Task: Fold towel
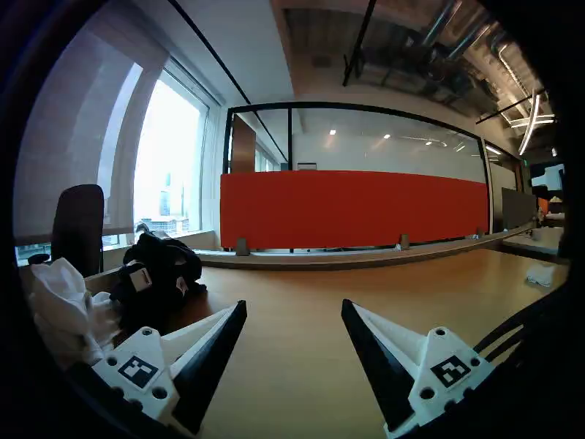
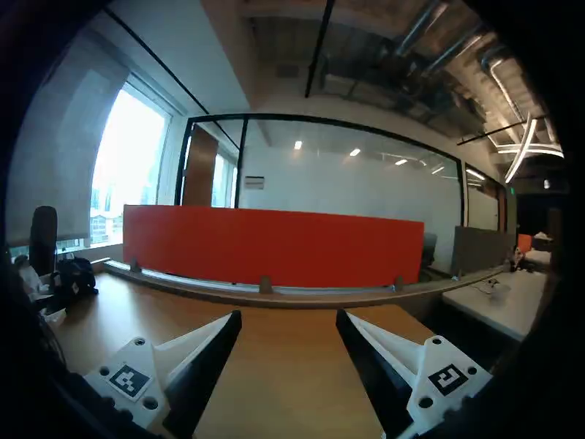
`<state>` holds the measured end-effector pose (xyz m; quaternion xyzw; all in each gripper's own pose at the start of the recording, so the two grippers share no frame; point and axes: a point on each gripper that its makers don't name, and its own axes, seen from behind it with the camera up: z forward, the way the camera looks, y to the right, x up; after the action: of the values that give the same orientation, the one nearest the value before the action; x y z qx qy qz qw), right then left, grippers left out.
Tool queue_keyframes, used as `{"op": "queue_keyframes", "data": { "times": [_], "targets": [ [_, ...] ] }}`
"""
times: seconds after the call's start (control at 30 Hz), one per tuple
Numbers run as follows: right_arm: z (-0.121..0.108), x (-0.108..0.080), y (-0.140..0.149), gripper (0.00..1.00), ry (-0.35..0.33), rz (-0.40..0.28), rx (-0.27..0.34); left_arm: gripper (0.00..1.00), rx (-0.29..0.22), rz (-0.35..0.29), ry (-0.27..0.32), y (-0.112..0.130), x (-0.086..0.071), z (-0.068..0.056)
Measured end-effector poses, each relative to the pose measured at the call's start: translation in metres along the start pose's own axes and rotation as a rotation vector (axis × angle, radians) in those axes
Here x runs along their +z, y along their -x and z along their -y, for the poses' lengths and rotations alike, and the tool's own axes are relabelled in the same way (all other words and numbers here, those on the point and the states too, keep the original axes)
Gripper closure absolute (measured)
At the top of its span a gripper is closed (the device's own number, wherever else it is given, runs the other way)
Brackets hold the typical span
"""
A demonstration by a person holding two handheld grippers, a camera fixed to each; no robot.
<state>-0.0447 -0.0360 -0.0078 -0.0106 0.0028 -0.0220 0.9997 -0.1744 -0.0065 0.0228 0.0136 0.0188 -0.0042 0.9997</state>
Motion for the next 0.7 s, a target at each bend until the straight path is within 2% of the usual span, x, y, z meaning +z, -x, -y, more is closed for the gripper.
{"op": "queue_keyframes", "data": {
  "times": [0.27,0.5,0.7],
  "targets": [
    [-0.012,0.002,0.007,0.0,-0.006,-0.016,0.044,0.04,0.0,-0.001,0.0,0.002,0.001,0.0],
    [-0.03,0.005,0.025,0.0,0.012,-0.044,0.055,0.04,-0.001,-0.001,0.0,0.003,0.002,-0.001],
    [-0.034,0.005,0.04,0.0,0.004,-0.061,0.075,0.04,-0.001,-0.001,0.0,0.004,0.002,-0.001]
  ]
}}
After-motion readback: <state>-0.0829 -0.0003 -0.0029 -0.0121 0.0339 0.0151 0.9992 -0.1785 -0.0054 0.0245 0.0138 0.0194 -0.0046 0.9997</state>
